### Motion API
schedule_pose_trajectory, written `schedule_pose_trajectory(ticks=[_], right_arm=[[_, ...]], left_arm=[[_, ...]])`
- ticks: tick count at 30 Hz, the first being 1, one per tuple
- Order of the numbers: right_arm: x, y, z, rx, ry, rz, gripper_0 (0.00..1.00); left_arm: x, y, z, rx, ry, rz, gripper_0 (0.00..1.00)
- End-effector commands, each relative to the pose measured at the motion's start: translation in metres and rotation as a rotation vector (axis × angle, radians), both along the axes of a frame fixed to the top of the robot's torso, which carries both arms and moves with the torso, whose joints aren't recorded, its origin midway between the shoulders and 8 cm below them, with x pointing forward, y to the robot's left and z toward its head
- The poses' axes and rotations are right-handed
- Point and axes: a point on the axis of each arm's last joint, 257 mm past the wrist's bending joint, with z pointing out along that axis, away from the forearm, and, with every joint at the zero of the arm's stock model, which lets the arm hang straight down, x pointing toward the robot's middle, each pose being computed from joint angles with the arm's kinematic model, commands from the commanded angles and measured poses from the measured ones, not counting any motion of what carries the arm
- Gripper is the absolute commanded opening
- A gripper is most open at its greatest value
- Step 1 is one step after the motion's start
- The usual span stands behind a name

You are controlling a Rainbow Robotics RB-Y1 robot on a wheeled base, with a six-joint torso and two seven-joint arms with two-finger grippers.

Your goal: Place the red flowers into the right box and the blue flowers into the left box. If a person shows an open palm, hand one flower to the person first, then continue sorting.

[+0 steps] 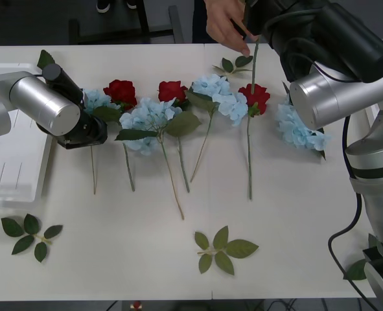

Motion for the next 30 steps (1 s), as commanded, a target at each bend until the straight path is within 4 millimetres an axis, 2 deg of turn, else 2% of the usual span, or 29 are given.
schedule_pose_trajectory(ticks=[1, 27, 28, 30], right_arm=[[0.0001, 0.0020, 0.0256, 0.057, -0.033, 0.011, 0.00], [0.0001, 0.0010, 0.0265, 0.062, -0.037, 0.009, 0.00], [-0.0002, 0.0011, 0.0266, 0.057, -0.038, 0.008, 0.05], [-0.0002, 0.0009, 0.0269, 0.060, -0.038, 0.007, 0.21]], left_arm=[[-0.0042, -0.0109, -0.0043, -0.005, 0.010, -0.037, 0.00], [-0.0047, -0.0096, -0.0048, -0.004, 0.011, -0.035, 0.00], [-0.0047, -0.0096, -0.0048, -0.004, 0.011, -0.035, 0.00], [-0.0047, -0.0096, -0.0048, -0.004, 0.011, -0.035, 0.00]])
